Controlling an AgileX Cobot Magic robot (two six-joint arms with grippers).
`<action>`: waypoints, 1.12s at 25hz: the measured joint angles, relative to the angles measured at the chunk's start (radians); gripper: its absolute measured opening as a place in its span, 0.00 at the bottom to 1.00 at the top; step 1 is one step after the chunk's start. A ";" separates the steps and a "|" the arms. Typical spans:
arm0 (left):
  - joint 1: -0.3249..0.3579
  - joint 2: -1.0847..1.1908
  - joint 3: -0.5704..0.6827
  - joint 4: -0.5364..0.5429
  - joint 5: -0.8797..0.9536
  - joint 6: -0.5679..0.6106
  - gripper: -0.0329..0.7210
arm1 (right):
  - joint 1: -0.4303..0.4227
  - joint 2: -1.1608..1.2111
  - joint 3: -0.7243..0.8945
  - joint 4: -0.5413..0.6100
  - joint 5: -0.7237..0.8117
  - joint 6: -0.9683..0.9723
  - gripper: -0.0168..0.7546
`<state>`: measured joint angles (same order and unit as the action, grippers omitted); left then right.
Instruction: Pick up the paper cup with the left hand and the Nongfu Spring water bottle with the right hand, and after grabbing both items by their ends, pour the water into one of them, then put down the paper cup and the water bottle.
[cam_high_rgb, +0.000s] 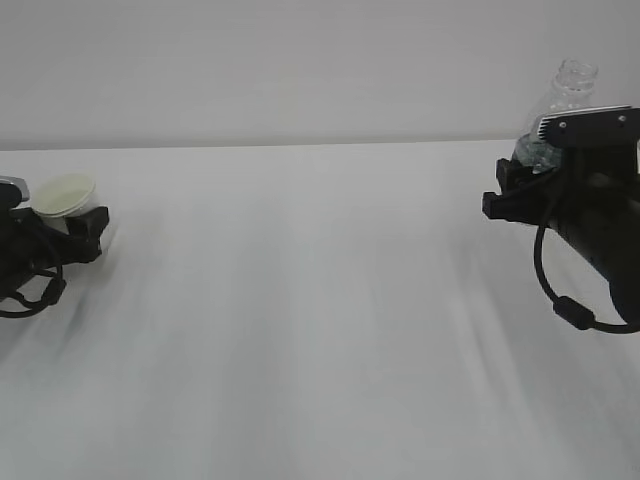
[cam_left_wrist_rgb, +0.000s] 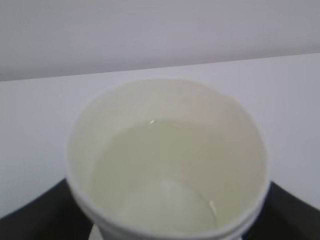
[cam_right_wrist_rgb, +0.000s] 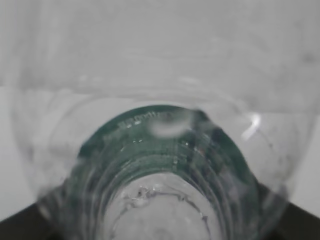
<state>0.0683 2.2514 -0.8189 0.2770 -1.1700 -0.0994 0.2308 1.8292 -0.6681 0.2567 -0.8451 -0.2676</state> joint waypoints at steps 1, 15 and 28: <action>0.000 0.001 0.000 -0.004 0.007 0.000 0.81 | 0.000 0.000 0.000 0.000 0.000 0.000 0.65; 0.000 -0.051 0.069 -0.016 0.015 0.000 0.89 | 0.000 0.000 0.000 0.000 0.000 0.000 0.65; 0.000 -0.183 0.252 -0.010 0.015 0.002 0.87 | 0.000 0.000 0.000 0.000 0.000 0.000 0.65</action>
<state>0.0683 2.0684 -0.5664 0.2671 -1.1547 -0.0971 0.2308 1.8292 -0.6681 0.2567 -0.8451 -0.2676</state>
